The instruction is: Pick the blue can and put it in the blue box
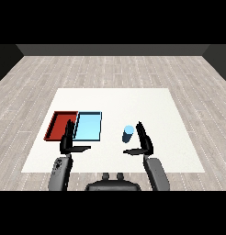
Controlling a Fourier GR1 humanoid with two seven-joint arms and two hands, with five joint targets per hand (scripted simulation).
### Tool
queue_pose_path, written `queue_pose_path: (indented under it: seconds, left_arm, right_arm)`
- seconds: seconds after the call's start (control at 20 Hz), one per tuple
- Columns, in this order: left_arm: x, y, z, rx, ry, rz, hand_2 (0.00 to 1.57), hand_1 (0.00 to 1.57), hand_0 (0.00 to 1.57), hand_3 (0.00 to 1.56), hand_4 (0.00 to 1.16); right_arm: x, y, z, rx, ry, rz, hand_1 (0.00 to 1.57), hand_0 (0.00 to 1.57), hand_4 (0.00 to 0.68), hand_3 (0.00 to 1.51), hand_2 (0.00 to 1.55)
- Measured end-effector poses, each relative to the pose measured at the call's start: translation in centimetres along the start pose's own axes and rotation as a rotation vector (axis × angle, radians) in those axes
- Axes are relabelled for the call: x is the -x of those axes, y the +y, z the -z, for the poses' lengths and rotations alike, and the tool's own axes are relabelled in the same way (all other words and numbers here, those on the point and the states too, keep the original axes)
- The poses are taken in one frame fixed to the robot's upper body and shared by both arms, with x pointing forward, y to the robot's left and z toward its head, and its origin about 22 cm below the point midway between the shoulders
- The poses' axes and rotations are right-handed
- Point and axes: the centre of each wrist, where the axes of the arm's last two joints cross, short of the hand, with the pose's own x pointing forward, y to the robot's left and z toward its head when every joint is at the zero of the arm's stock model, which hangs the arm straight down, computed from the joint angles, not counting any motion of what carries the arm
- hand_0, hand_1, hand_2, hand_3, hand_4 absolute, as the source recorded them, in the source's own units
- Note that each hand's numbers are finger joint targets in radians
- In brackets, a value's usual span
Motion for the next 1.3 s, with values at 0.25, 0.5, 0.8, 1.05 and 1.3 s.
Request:
queue_pose_path:
  seconds: [0.25,0.5,0.8,1.05,1.3]
  left_arm:
    - [-0.6,0.7,-0.3,-0.005,-0.002,-0.003,0.0,0.0,0.0,0.0,0.0]
    - [-0.9,-0.1,0.0,-0.006,-0.009,0.011,0.0,0.0,0.0,0.0,0.0]
    - [-0.6,0.0,-0.4,-0.006,0.002,0.004,0.0,0.0,0.0,0.0,0.0]
    - [-0.7,0.3,0.2,0.003,0.003,0.003,0.0,0.0,0.0,0.0,0.0]
    - [-0.6,0.6,-0.1,-0.002,0.004,0.016,0.0,0.0,0.0,0.0,0.0]
  right_arm:
    - [0.4,-0.3,0.3,0.012,0.01,-0.004,0.0,0.0,0.0,0.0,0.0]
    - [1.1,-0.4,0.4,0.024,0.032,0.009,0.0,0.0,0.0,0.0,0.0]
    - [2.7,-0.8,1.2,0.059,0.091,0.016,0.0,0.0,0.0,0.0,0.0]
    - [3.8,-1.5,2.1,0.082,0.115,0.02,0.0,0.0,0.0,0.0,0.0]
    - [4.6,-0.6,3.1,0.102,0.148,0.038,0.0,0.0,0.0,0.0,0.0]
